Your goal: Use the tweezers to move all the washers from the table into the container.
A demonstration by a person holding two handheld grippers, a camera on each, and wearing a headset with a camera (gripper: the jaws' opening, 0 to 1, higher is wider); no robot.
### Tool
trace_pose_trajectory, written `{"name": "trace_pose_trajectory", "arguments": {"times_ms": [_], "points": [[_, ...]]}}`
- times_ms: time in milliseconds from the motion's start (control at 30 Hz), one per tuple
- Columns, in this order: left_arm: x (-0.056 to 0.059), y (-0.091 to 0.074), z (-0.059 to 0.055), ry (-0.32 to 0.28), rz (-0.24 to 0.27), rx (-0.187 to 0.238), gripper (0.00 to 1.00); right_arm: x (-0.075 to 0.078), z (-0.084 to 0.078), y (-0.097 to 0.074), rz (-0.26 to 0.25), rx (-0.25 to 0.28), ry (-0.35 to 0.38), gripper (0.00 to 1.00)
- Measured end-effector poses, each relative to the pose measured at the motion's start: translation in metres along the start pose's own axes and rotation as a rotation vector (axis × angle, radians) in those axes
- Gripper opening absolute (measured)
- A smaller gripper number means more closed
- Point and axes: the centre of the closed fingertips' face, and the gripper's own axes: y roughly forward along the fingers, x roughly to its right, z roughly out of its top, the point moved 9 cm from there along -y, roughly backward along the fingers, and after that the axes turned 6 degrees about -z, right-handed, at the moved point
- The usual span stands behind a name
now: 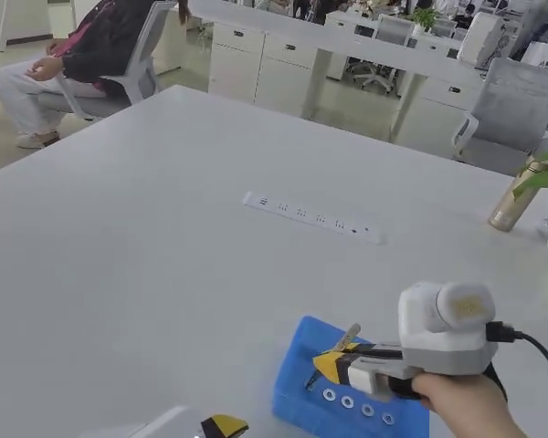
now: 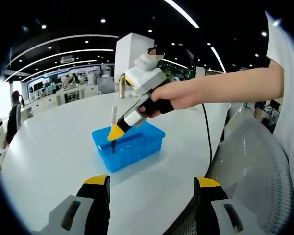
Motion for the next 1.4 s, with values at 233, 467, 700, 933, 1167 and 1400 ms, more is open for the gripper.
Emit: {"name": "trace_pose_trajectory", "arguments": {"times_ms": [233,467,700,933,1167,1400], "points": [[0.001,0.0,0.0,0.0,-0.005,-0.005,0.69,0.0,0.0,0.001,-0.001,-0.002,-0.007,0.03],[0.001,0.0,0.0,-0.002,-0.004,-0.002,0.69,-0.004,0.003,-0.005,-0.015,0.026,-0.019,0.04],[0.001,0.0,0.001,-0.009,-0.008,0.005,0.69,-0.014,0.012,-0.024,-0.009,0.083,-0.027,0.04],[0.0,-0.001,0.0,-0.045,-0.018,0.023,0.65,-0.031,0.01,-0.051,0.01,0.094,-0.112,0.03],[0.001,-0.001,0.001,-0.054,-0.047,0.029,0.58,-0.051,-0.005,-0.076,0.034,0.082,-0.163,0.03],[0.0,-0.001,0.001,-0.146,-0.119,0.05,0.54,-0.074,-0.034,-0.097,0.024,0.042,-0.21,0.03]]}}
